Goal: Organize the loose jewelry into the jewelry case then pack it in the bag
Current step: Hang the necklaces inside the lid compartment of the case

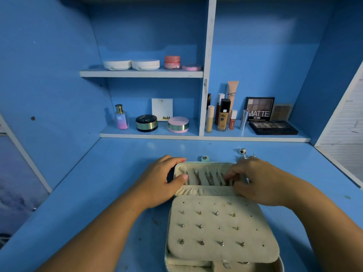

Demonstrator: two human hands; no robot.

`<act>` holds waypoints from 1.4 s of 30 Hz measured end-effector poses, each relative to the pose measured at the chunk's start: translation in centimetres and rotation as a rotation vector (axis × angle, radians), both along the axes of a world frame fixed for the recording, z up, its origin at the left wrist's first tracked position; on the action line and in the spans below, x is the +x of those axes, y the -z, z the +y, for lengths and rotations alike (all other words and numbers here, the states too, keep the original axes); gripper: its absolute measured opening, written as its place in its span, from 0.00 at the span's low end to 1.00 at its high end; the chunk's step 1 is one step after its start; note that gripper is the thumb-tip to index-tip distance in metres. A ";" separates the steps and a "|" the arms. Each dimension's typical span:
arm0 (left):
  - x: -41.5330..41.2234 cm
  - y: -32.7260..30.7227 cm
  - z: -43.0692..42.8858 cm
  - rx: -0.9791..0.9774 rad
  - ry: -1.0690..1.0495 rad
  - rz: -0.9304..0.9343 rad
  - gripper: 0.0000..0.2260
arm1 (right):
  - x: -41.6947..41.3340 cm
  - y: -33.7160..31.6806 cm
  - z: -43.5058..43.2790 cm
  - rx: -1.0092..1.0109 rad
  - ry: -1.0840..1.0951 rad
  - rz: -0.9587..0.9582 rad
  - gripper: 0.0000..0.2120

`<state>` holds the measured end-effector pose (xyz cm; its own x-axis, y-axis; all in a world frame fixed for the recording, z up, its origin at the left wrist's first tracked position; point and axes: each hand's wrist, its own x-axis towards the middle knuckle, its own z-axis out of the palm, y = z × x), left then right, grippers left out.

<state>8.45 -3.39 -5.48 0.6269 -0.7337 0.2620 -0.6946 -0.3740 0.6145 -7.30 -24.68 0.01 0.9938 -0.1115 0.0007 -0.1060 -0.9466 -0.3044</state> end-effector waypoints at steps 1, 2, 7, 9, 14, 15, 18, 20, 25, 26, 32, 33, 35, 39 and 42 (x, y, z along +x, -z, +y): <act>0.0 0.0 0.0 -0.003 0.001 -0.002 0.20 | 0.0 -0.1 -0.1 0.048 0.002 0.018 0.09; 0.0 0.1 -0.1 -0.005 0.002 -0.005 0.20 | 0.0 -0.1 -0.3 0.099 0.009 0.018 0.08; -0.1 0.2 -0.1 -0.008 -0.006 -0.034 0.19 | 0.9 0.8 -1.6 0.085 0.231 -0.238 0.08; -0.1 0.2 -0.1 -0.008 -0.008 -0.035 0.19 | 1.2 1.5 -2.0 0.086 0.356 -0.133 0.14; 0.0 0.1 -0.2 -0.020 -0.019 -0.026 0.21 | 1.9 2.0 -1.7 0.145 0.418 -0.101 0.08; 0.1 0.1 -0.2 -0.022 -0.020 -0.025 0.22 | 2.0 2.0 -1.7 0.141 0.427 -0.106 0.07; 0.2 0.2 -0.3 -0.020 -0.022 -0.019 0.22 | 2.4 2.2 -1.7 0.151 0.453 -0.175 0.06; 0.4 0.2 -0.3 -0.008 -0.036 -0.018 0.23 | 2.7 2.6 -1.5 0.185 0.494 -0.253 0.05; 0.9 -0.5 -0.6 -0.045 -0.087 -0.026 0.32 | 3.7 3.1 -1.2 0.243 0.563 -0.352 0.07; 1.0 -0.6 -0.6 -0.062 -0.107 0.003 0.32 | 3.9 3.1 -1.2 0.250 0.559 -0.356 0.08; 1.1 -0.9 -0.3 -0.081 -0.120 0.120 0.27 | 3.4 2.8 -1.9 0.222 0.450 -0.269 0.10; 1.2 -1.0 -0.4 -0.081 -0.124 0.125 0.26 | 2.9 2.3 -2.1 0.222 0.430 -0.283 0.12; 1.4 -0.8 -0.4 -0.093 -0.133 0.132 0.22 | 1.3 0.4 -2.1 0.304 0.321 -0.290 0.18; 1.5 -0.5 -0.5 -0.118 -0.140 0.132 0.17 | -2.0 -2.9 0.1 0.397 -0.092 0.163 0.33; 1.5 -0.4 -0.6 -0.114 -0.145 0.110 0.17 | -2.5 -2.8 2.1 0.252 -0.221 0.366 0.42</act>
<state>9.97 -3.94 -5.12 0.7533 -0.6030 0.2624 -0.5649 -0.3890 0.7278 -9.82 -22.59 2.82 0.9238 0.1495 -0.3525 -0.0541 -0.8604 -0.5067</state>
